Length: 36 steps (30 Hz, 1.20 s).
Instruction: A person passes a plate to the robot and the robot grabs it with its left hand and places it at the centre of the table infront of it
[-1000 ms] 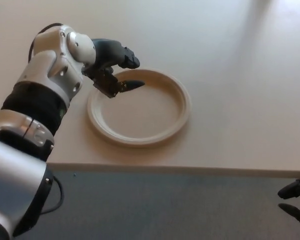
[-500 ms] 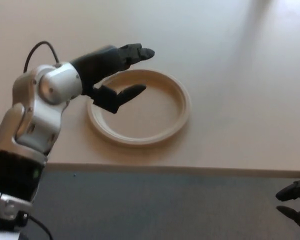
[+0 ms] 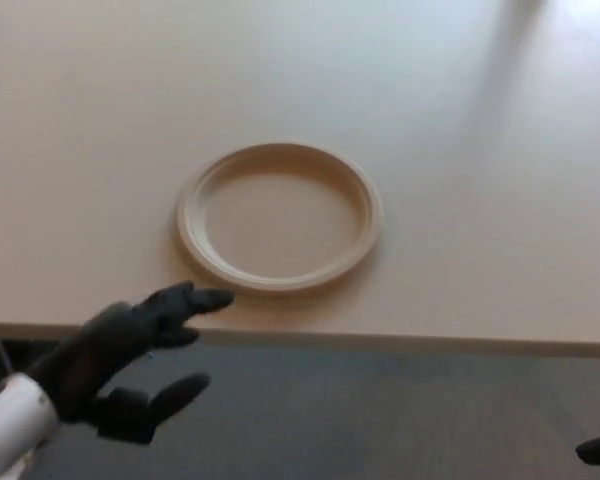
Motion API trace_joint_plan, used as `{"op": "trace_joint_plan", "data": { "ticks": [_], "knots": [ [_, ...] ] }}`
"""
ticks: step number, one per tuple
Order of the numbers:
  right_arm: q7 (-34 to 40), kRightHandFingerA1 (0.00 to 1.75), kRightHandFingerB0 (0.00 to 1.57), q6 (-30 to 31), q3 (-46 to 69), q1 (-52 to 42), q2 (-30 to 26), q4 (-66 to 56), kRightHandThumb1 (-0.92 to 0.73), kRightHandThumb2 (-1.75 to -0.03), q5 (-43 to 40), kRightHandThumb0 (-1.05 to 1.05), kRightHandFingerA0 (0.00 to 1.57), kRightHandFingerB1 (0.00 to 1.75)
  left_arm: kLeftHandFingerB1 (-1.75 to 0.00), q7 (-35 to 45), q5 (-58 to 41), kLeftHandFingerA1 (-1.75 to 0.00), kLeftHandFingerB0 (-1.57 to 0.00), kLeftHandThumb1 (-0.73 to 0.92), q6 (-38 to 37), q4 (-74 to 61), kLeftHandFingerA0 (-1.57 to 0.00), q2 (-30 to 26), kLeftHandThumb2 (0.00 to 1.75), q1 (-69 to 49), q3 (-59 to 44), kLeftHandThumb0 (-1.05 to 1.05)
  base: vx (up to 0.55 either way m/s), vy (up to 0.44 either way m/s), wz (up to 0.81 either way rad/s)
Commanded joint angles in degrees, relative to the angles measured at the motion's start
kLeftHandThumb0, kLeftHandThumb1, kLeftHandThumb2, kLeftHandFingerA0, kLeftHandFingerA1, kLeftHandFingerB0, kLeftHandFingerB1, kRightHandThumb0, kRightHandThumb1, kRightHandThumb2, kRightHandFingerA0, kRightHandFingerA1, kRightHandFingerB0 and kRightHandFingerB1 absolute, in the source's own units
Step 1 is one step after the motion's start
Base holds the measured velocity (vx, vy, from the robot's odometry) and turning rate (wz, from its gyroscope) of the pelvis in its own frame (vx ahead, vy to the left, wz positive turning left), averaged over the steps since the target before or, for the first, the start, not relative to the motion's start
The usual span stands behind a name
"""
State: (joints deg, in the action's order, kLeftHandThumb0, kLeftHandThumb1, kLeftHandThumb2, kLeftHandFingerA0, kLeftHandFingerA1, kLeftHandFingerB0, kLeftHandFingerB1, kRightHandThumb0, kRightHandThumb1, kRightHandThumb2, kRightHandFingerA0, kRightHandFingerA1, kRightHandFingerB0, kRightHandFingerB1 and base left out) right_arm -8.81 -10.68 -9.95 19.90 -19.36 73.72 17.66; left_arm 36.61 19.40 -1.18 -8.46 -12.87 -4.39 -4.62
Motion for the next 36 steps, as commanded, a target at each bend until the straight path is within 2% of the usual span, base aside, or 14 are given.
{"op": "trace_joint_plan", "data": {
  "ticks": [1, 4, 5, 8, 10, 12, 13, 15, 20, 23, 25, 31, 34, 36],
  "knots": [
    [2.39, 0.58, 0.03, -2.56, -0.55, -12.13, -0.16, 0.14, -0.61, -1.00, 0.29, -0.80, 0.21, 0.28, -0.30, 0.11, -18.93, -0.39, -0.30, 0.81, -21.73, -7.50, -0.49, 0.72, 0.65, -27.32, -10.21, -0.78, 0.00, 0.000, 0.00],
    [1.80, 0.57, 0.05, -1.22, -0.97, -11.89, -0.19, 0.24, -0.63, -0.98, 0.68, -0.82, 0.19, 0.32, -0.33, -2.70, -16.22, -0.40, -0.38, 0.81, -22.81, -0.66, -0.55, 0.57, 0.65, -25.82, -10.04, -0.75, 0.00, 0.000, 0.00],
    [1.56, 0.57, 0.05, -1.07, -1.01, -11.95, -0.18, 0.21, -0.62, -0.98, 0.68, -0.80, 0.22, 0.34, -0.44, -3.84, -14.84, -0.60, -0.27, 0.65, -23.05, 1.63, -0.57, 0.27, 1.04, -25.15, -9.94, -0.72, 0.00, 0.000, 0.00],
    [1.36, 0.52, 0.06, -1.23, -1.10, -12.38, -0.18, 0.04, -0.79, -0.65, 0.57, -0.79, 0.29, 0.31, -0.39, -6.39, -11.61, -0.46, -0.47, 0.73, -23.17, 6.54, -0.61, -0.56, 0.70, -23.78, -9.59, -0.82, 0.00, 0.000, 0.00],
    [0.74, 0.62, 0.01, -0.78, -0.69, -12.37, -0.06, 0.07, -0.62, -1.01, 0.03, -0.81, 0.33, 0.35, -0.44, -10.20, -8.18, -0.51, -0.59, 0.73, -24.81, 14.36, -0.79, -1.34, 0.70, -21.09, -9.17, -0.80, 0.00, 0.000, 0.00],
    [1.15, 0.52, 0.09, -0.23, -0.83, -12.32, 0.12, 0.22, -0.79, -0.64, 0.23, -0.77, 0.27, 0.31, -0.44, -15.58, -4.21, -0.51, -0.68, 0.82, -25.69, 21.85, -0.90, -1.88, 0.65, -18.60, -8.66, -0.74, 0.00, 0.000, 0.00],
    [1.48, 0.61, 0.03, -0.37, -1.03, -12.42, 0.11, 0.25, -0.62, -1.00, 0.50, -0.80, 0.31, 0.40, -0.46, -18.90, -1.79, -0.51, -0.75, 0.82, -25.65, 26.07, -0.93, -2.50, 0.65, -17.31, -7.93, -0.74, 0.00, 0.000, 0.00],
    [1.46, 0.60, 0.03, -0.31, -0.97, -12.23, 0.16, 0.23, -0.62, -1.00, 0.46, -0.80, 0.31, 0.40, -0.46, -21.94, 0.26, -0.51, -0.77, 0.81, -24.89, 30.15, -0.93, -3.17, 0.65, -15.67, -7.16, -0.75, 0.00, 0.000, 0.00],
    [1.36, 0.58, 0.05, 0.57, -0.14, -10.38, 0.29, 0.28, -0.61, -0.98, -0.26, -0.77, 0.25, 0.43, -0.42, -29.16, 5.25, -0.48, -0.58, 0.82, -20.92, 44.65, -0.78, -6.38, 0.65, -7.59, -3.50, -0.72, 0.00, 0.000, 0.00],
    [1.35, 0.55, 0.13, 0.94, -0.31, -9.45, 0.25, 0.47, -0.80, -0.64, 0.05, -0.79, 0.28, 0.37, -0.44, -32.14, 6.74, -0.54, -0.21, 0.63, -16.88, 51.72, -0.38, -7.55, 1.02, -2.72, -1.20, -0.67, 0.00, 0.000, 0.00],
    [1.27, 0.58, 0.11, 1.14, -0.42, -8.56, 0.22, 0.51, -0.64, -0.97, 0.21, -0.78, 0.23, 0.48, -0.43, -33.55, 7.86, -0.52, -0.23, 0.68, -13.87, 55.96, -0.37, -8.20, 1.02, 1.24, 0.51, -0.76, 0.00, 0.000, 0.00],
    [0.66, 0.51, 0.28, 0.68, -1.09, -8.74, -0.24, 0.99, -0.86, -0.65, 0.88, -0.76, 0.27, 0.41, -0.32, -36.13, 5.12, -0.41, -0.33, 0.80, -11.50, 66.28, -0.49, -8.11, 0.64, 5.54, 1.45, -0.70, 0.00, 0.000, 0.00],
    [1.01, 0.50, 0.27, 1.13, -1.91, -7.97, -0.30, 1.17, -0.86, -0.65, 1.71, -0.77, 0.29, 0.40, -0.46, -34.14, 2.43, -0.57, -0.28, 0.68, -9.15, 72.22, -0.52, -8.41, 1.00, 8.46, 1.05, -0.76, 0.00, 0.000, 0.00],
    [0.89, 0.52, 0.29, 0.67, -2.22, -7.73, -0.65, 1.18, -0.87, -0.65, 1.97, -0.75, 0.32, 0.41, -0.34, -32.10, 0.60, -0.43, -0.35, 0.82, -8.84, 75.01, -0.51, -8.52, 0.65, 9.60, 0.39, -0.71, 0.00, 0.000, 0.00]
  ]
}}
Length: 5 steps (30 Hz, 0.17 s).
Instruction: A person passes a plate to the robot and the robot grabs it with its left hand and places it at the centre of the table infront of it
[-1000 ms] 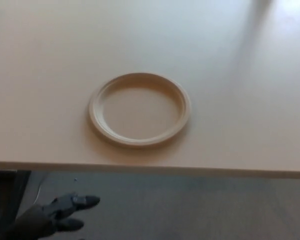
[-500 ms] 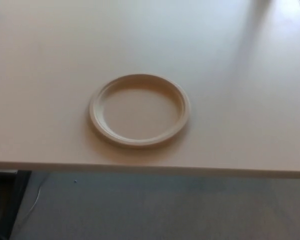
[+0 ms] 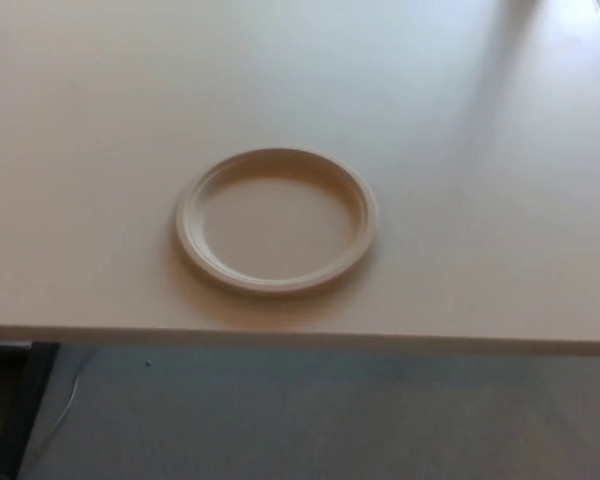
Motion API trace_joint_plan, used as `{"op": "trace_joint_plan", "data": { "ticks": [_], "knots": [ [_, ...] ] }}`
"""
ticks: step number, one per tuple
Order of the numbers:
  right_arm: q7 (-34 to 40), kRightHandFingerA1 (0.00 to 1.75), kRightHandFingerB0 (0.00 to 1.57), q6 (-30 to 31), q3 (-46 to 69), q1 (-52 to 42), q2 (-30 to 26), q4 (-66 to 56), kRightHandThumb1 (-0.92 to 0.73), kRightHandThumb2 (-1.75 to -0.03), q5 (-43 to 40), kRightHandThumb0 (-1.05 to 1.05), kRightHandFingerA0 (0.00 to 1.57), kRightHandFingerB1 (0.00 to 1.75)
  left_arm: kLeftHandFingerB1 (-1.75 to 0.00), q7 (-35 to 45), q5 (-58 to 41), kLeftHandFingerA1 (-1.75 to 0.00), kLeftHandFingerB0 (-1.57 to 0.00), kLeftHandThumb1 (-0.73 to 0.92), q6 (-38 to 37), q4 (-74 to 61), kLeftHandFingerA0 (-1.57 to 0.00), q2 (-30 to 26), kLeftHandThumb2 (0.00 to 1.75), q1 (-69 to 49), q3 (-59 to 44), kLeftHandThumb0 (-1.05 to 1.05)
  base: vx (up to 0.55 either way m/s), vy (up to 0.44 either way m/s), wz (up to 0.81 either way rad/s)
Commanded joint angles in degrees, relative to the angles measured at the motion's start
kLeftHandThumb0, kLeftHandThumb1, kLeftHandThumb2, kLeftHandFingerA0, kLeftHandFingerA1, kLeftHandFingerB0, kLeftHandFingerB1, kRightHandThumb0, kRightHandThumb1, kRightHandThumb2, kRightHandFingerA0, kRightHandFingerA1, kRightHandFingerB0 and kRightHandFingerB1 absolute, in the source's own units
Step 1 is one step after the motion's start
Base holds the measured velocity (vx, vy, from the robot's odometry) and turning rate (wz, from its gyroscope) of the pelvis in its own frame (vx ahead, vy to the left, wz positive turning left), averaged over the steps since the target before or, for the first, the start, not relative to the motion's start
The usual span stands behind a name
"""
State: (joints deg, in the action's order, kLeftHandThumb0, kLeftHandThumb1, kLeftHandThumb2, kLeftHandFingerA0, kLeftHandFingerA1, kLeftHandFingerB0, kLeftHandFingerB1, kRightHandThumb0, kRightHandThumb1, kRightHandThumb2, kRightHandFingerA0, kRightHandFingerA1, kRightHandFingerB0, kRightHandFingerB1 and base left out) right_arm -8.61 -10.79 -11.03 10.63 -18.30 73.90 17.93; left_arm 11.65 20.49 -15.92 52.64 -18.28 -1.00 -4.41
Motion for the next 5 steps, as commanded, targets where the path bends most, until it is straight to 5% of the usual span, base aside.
{"op": "trace_joint_plan", "data": {
  "ticks": [1, 3, 4, 5],
  "knots": [
    [0.87, 0.54, 0.29, 0.19, -1.37, 0.62, -1.73, 0.97, -0.88, -0.65, 1.87, -0.77, 0.33, 0.43, -0.34, -6.12, -1.01, -0.42, -0.36, 0.81, 5.73, 14.90, -0.47, -3.35, 0.64, 5.80, 0.05, -0.71, 0.00, 0.000, 0.00],
    [1.05, 0.54, 0.32, 0.12, -1.56, -0.03, -1.71, 1.09, -0.88, -0.66, 1.90, -0.77, 0.33, 0.43, -0.37, -5.35, -0.97, -0.42, -0.34, 0.72, 5.78, 16.39, -0.41, -3.66, 0.72, 5.68, 0.69, -0.74, 0.00, 0.000, 0.00],
    [0.83, 0.61, 0.26, 0.30, -1.41, 0.18, -1.67, 1.17, -0.71, -1.12, 1.59, -0.81, 0.29, 0.54, -0.45, -5.11, -1.07, -0.56, -0.23, 0.65, 5.69, 17.04, -0.40, -3.78, 1.03, 6.04, 1.03, -0.69, 0.00, 0.000, 0.00],
    [0.83, 0.61, 0.26, 0.30, -1.41, 0.18, -1.67, 1.17, -0.71, -1.12, 1.59, -0.81, 0.29, 0.54, -0.45, -5.11, -1.07, -0.56, -0.23, 0.65, 5.69, 17.04, -0.40, -3.78, 1.03, 6.04, 1.03, -0.69, 0.00, 0.000, 0.00]
  ]
}}
